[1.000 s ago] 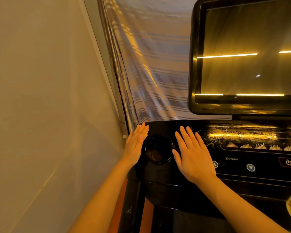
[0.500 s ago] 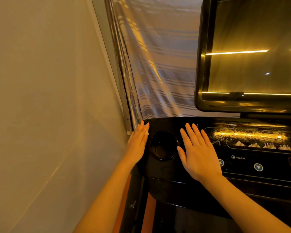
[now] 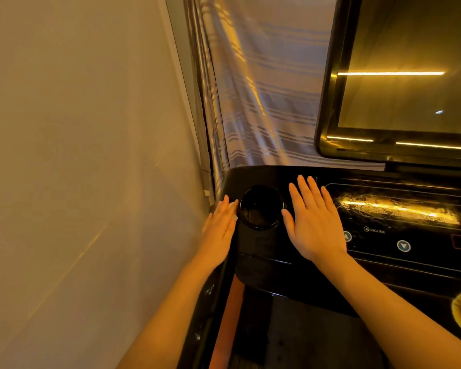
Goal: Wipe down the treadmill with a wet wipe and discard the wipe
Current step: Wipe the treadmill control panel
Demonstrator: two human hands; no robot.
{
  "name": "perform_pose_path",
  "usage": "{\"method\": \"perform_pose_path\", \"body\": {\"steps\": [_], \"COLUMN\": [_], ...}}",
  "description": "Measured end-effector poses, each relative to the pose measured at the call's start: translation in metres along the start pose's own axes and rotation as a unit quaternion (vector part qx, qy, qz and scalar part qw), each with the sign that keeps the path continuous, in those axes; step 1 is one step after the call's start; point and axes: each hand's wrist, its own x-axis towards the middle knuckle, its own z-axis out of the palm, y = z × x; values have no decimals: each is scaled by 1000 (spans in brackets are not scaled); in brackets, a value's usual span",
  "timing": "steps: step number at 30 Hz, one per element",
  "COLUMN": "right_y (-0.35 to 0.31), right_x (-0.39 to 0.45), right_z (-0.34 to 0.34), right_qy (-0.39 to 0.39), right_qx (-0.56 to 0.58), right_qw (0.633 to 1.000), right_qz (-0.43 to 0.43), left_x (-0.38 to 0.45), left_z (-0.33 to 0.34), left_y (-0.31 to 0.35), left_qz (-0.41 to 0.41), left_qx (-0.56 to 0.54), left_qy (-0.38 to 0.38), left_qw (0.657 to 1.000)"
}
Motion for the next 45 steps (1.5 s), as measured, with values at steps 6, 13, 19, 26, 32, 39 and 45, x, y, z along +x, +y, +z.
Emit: {"method": "perform_pose_path", "body": {"steps": [6,13,19,26,32,39,45], "right_y": [1,1,0,2,3,3,5], "right_x": [-2,-3,-5,-5,-4,-4,-5], "right_z": [-1,1,-2,-1,0,-1,0], "right_qy": [1,8,15,17,21,19,15], "right_qx": [5,8,17,17,16,15,24], "right_qw": [1000,1000,1000,999,999,999,998], "right_qz": [-6,-9,-15,-28,-32,-34,-48], "left_x": [-16,-75,-61,-72,-38,-68,-75], "left_z": [16,32,35,49,25,47,41], "left_y": [16,43,52,58,33,64,49], "left_qz": [-67,-32,-133,-98,-262,-165,-255], "left_qx": [-56,120,78,106,-52,156,120], "left_qy": [49,36,82,110,130,115,111], "left_qw": [995,992,985,983,955,967,953]}}
